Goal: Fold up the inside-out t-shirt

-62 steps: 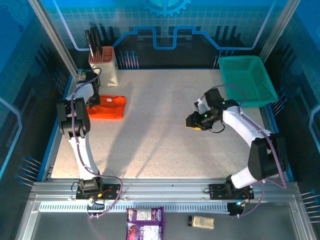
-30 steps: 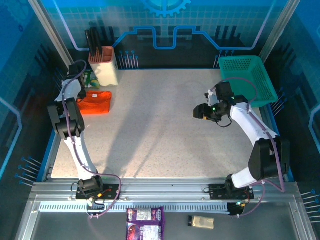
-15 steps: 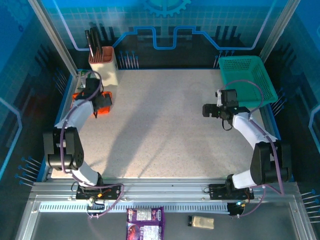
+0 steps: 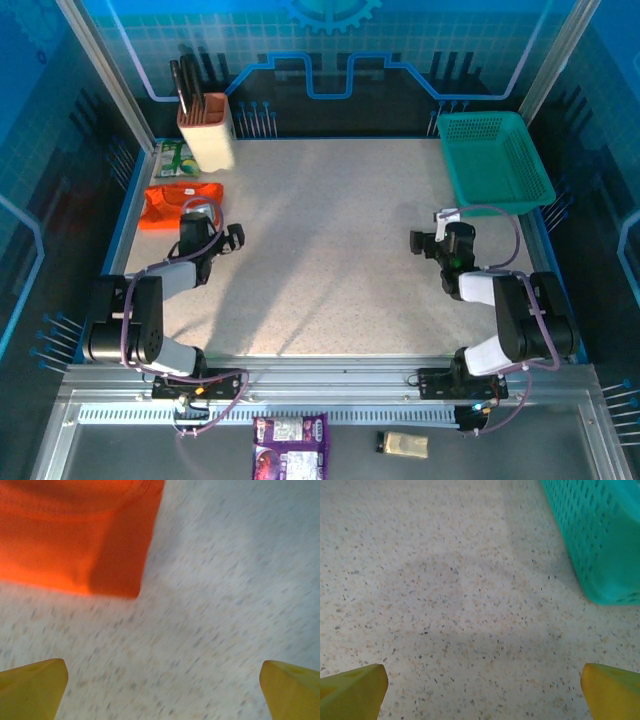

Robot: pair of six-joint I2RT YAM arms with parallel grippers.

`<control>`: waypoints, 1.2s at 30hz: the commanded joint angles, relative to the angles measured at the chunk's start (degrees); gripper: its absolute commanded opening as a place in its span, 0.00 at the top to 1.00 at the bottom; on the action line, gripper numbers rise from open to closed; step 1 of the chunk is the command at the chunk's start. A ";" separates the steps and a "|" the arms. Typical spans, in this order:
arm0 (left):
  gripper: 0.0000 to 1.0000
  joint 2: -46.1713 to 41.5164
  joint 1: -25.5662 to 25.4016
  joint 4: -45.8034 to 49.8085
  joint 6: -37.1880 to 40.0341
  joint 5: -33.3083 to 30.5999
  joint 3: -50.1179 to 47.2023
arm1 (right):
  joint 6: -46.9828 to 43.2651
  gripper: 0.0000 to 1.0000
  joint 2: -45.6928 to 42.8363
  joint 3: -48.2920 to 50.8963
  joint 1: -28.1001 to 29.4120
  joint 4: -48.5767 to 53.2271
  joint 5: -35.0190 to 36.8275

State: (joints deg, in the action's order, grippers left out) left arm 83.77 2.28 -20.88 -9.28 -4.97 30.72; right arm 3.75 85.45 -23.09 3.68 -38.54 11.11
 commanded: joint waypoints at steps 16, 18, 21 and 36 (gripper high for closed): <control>0.01 -5.20 -0.26 -15.42 1.28 9.60 -6.57 | -3.22 0.00 2.88 1.12 -0.03 -14.13 -4.11; 0.01 -5.08 0.13 -15.79 1.38 10.81 -6.72 | -3.25 0.00 2.88 1.10 0.00 -14.15 -4.13; 0.01 -4.05 0.51 -12.71 4.45 10.79 -4.46 | -3.27 0.00 2.88 1.00 -0.03 -14.09 -4.11; 0.01 4.37 0.52 -29.85 9.90 12.62 -8.56 | -3.30 0.00 2.87 1.09 0.06 -14.03 -3.98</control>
State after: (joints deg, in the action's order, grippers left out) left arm 87.99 3.55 -48.49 -2.04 7.38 22.57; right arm 1.41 88.05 -21.10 3.68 -50.24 7.05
